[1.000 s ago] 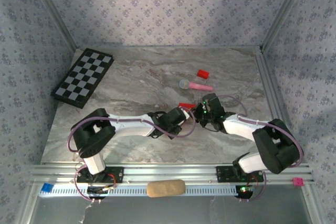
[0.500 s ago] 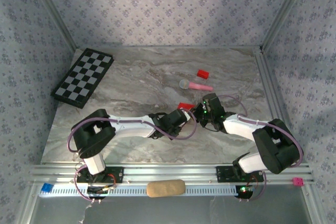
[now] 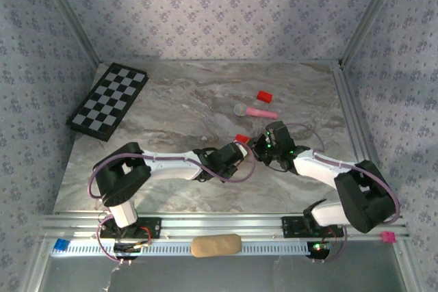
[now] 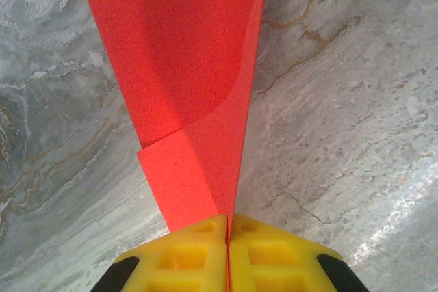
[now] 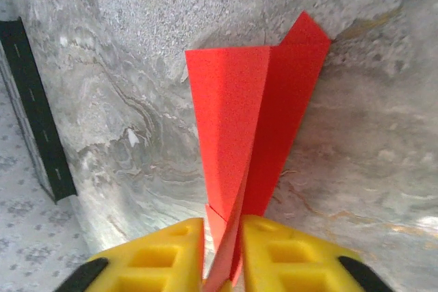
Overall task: Fold a paper plane with a square sheet of paper (pick it up from the middle)
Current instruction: Fold the wing for the fifth time at the center of the table.
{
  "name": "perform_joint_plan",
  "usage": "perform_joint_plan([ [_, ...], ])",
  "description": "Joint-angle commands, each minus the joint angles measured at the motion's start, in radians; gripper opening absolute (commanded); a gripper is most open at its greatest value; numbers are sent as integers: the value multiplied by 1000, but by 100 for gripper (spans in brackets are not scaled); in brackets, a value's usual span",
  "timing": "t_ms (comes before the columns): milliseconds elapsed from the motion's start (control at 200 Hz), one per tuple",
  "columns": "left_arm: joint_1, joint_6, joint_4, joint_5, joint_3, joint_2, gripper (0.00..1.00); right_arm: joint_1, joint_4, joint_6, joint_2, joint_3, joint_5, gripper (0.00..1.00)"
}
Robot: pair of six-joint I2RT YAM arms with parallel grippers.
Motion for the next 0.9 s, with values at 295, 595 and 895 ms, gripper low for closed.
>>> perform_joint_plan([
  [295,32,-98,42,85,-16,-14,7,-69,-262,-125,-210,5,108,35],
  [595,136,-171,111,358,-40,-16,6,-71,-296,-231,-304,-18,166,36],
  [895,197,-206,134,558,-28,14,5,-71,-273,-264,-317,-36,143,35],
])
